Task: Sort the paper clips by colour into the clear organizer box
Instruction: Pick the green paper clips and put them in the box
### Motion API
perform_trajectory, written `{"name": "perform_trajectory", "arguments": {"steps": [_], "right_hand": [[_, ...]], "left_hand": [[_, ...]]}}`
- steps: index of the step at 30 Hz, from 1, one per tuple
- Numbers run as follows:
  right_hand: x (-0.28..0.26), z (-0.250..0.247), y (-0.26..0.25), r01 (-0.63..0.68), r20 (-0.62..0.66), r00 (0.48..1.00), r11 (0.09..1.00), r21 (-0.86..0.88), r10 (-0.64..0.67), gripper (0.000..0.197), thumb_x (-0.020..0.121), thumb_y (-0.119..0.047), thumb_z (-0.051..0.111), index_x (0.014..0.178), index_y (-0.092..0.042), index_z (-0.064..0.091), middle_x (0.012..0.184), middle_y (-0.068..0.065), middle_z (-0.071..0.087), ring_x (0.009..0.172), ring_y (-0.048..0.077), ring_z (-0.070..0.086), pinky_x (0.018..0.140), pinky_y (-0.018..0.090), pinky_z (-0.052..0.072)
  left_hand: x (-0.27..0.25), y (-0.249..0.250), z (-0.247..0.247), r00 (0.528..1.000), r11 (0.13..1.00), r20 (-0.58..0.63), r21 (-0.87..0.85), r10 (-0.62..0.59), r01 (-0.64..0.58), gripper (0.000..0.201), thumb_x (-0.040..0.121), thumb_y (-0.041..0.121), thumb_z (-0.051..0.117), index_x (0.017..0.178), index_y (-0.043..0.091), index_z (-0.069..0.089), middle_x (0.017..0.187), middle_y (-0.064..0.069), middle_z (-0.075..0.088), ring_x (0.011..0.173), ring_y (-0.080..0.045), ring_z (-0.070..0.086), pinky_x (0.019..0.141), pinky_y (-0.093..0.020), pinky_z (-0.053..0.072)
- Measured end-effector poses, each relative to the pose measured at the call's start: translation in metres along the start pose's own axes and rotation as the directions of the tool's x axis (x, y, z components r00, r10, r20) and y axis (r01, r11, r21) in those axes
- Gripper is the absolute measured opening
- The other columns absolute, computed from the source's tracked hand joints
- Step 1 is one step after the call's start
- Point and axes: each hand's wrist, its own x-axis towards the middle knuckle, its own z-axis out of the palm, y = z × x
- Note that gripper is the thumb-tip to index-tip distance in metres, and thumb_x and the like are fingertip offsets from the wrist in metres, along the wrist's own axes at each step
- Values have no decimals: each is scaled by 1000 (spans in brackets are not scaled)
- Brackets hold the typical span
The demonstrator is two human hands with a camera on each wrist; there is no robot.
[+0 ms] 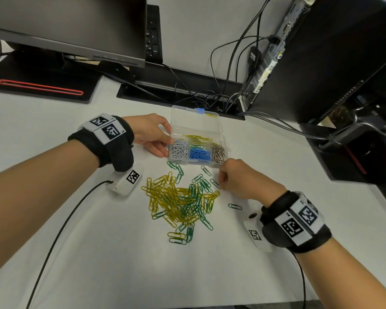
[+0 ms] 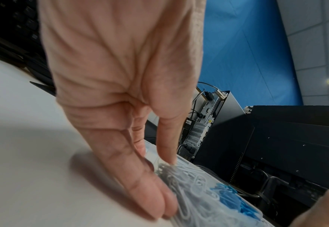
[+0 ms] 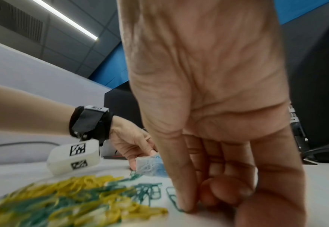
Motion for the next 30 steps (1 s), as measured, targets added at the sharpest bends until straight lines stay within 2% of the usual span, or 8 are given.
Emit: {"name": "perform_trajectory", "arguments": {"steps": [5, 8, 13, 16, 22, 25, 28, 30], "right_hand": [[1, -2, 0, 26, -97, 995, 997, 70, -19, 8, 82, -13, 66, 89, -8, 66, 89, 7, 63, 82, 24, 60, 69, 31, 48], [3, 2, -8, 49, -90, 995, 999, 18, -47, 13, 79, -15, 71, 89, -9, 65, 85, 3, 60, 78, 21, 58, 62, 27, 43], [5, 8, -16, 68, -45, 996, 989, -130, -75, 7, 88, -4, 52, 87, -9, 58, 95, 11, 61, 85, 26, 59, 69, 33, 47], [2, 3, -19, 107, -48, 992, 987, -122, -114, 12, 88, -5, 53, 80, -14, 55, 91, 9, 60, 83, 26, 59, 68, 32, 46], [26, -32, -35, 228, -412, 893, 972, 62, -183, 12, 85, -1, 55, 83, -9, 65, 84, 6, 65, 78, 23, 59, 72, 38, 53], [36, -37, -41, 204, -396, 899, 979, 2, -186, 4, 84, -8, 62, 87, -11, 64, 91, 4, 63, 82, 21, 56, 74, 36, 51], [24, -29, -42, 175, -361, 917, 985, -14, -168, 6, 81, -12, 68, 86, -12, 66, 89, 4, 65, 79, 23, 58, 69, 32, 50], [11, -20, -41, 109, -276, 954, 993, -36, -115, 9, 80, -15, 69, 87, -12, 65, 90, 6, 63, 77, 24, 58, 67, 31, 50]], "left_hand": [[1, -2, -1, 1000, 1000, 3, -13, 1, -1, 24, 89, 7, 62, 109, 13, 51, 92, -20, 68, 72, -27, 71, 67, -38, 60], [2, -2, -1, 1000, 1000, 2, -18, 2, -2, 27, 89, 7, 62, 113, 12, 51, 91, -20, 68, 71, -27, 71, 66, -37, 60], [1, -2, -1, 1000, 1000, 10, -28, -1, 1, 28, 89, 7, 62, 115, 11, 50, 96, -22, 69, 73, -27, 71, 66, -36, 60], [0, -2, -1, 1000, 1000, 13, -28, -6, 7, 29, 89, 7, 62, 116, 12, 50, 96, -23, 70, 76, -27, 71, 66, -36, 60], [0, -1, -1, 1000, 1000, 5, -23, -6, 6, 30, 90, 6, 61, 117, 11, 49, 95, -23, 70, 72, -26, 71, 65, -36, 60], [0, -1, 0, 1000, 1000, 0, -15, -9, 9, 30, 90, 6, 60, 117, 12, 48, 97, -24, 69, 71, -25, 71, 64, -35, 60], [0, 0, 0, 1000, 1000, -1, -10, -10, 10, 28, 90, 6, 60, 116, 12, 48, 95, -23, 69, 69, -24, 70, 63, -35, 60], [0, 1, 0, 1000, 1000, 2, -7, -10, 10, 28, 90, 6, 60, 115, 12, 48, 94, -22, 69, 69, -24, 70, 64, -36, 60]]}}
